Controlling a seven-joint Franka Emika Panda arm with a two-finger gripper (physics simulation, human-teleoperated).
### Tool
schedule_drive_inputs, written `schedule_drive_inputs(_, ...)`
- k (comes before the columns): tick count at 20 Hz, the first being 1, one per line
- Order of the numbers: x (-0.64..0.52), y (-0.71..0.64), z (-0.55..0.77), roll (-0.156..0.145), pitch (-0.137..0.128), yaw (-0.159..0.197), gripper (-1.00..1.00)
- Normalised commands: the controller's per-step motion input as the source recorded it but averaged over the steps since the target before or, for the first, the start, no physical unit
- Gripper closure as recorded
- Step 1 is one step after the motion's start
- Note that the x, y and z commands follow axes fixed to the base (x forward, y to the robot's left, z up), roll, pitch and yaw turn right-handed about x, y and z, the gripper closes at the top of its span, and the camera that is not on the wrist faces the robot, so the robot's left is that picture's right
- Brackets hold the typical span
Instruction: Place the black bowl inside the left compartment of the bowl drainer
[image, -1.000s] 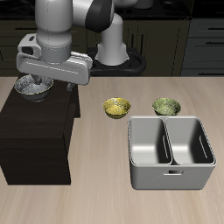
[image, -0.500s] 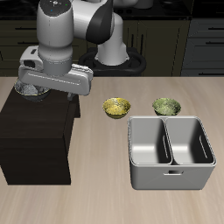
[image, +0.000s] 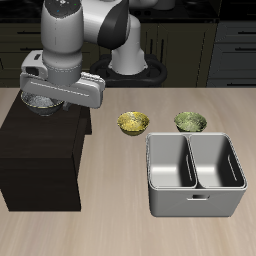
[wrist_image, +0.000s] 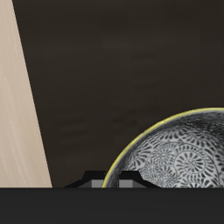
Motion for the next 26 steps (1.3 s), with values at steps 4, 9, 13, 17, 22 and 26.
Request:
schedule_drive_inputs(4, -0.1, 0.01, 0.02, -0.013, 0.007, 0.002, 1.0)
schedule_drive_inputs(9, -0.04, 0.23, 0.19, 0.021, -0.033, 0.022, 1.0)
schedule_drive_inputs(13, -0.06, 0.32, 0.25, 0.044, -0.031, 0.017, 1.0)
schedule_drive_inputs(17, -0.09, 0.36, 0.31, 0.041, -0.046, 0.026, 1.0)
schedule_drive_inputs(22, -0.1, 0.45, 0.4, 0.048, -0.056, 0.029, 1.0)
schedule_drive_inputs(26, -0.03, 0.31, 0.25, 0.024, -0.042, 0.016, 1.0)
